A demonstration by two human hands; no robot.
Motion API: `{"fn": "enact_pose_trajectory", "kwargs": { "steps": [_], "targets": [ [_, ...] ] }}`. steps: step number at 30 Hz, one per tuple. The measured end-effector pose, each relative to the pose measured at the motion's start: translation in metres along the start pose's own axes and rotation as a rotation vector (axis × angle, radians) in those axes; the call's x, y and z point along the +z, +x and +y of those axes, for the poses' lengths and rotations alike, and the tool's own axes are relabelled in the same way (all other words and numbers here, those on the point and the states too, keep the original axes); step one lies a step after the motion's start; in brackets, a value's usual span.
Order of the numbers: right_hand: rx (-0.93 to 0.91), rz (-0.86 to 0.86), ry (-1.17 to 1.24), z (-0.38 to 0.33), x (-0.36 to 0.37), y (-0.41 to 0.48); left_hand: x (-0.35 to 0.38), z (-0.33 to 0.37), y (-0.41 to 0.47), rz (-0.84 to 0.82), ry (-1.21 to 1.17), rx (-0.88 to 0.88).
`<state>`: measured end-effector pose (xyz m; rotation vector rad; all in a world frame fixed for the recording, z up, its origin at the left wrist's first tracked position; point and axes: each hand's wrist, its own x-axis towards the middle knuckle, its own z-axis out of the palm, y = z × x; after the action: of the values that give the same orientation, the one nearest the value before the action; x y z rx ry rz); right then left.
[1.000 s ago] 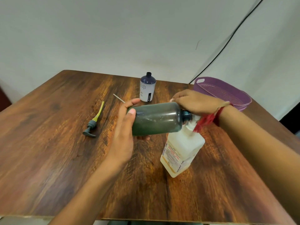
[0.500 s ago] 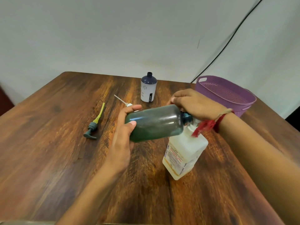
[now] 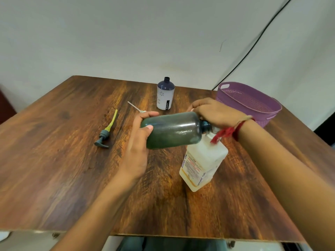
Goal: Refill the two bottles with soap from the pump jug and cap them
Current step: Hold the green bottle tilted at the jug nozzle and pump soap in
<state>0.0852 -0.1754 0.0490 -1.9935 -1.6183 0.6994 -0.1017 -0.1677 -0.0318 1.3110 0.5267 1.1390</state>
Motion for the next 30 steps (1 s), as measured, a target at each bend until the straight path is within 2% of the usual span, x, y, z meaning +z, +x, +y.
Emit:
{"fn": "enact_pose_trajectory", "kwargs": {
  "steps": [4, 9, 12, 16, 21, 26, 30],
  "targets": [
    [-0.007, -0.136, -0.041, -0.007, -0.008, 0.001, 0.002, 0.006, 0.0, 0.006, -0.038, -0.001],
    [0.014, -0.023, 0.067, 0.001, 0.002, 0.005, -0.001, 0.006, 0.001, 0.005, 0.038, -0.024],
    [-0.007, 0.016, -0.005, 0.004, 0.0, 0.004, -0.001, 0.007, 0.001, -0.013, 0.049, -0.065],
    [-0.033, -0.09, -0.043, -0.001, -0.009, 0.005, 0.0, 0.012, -0.001, -0.025, 0.054, -0.094],
    [-0.004, -0.034, 0.159, 0.006, 0.003, 0.004, 0.001, 0.016, -0.003, -0.03, -0.039, -0.207],
    [-0.027, -0.024, 0.061, 0.001, -0.007, 0.003, -0.001, 0.02, -0.003, -0.08, -0.126, -0.292],
    [-0.013, -0.048, 0.138, 0.002, -0.001, 0.004, 0.0, 0.018, -0.003, -0.026, -0.163, -0.351]
  ]
}}
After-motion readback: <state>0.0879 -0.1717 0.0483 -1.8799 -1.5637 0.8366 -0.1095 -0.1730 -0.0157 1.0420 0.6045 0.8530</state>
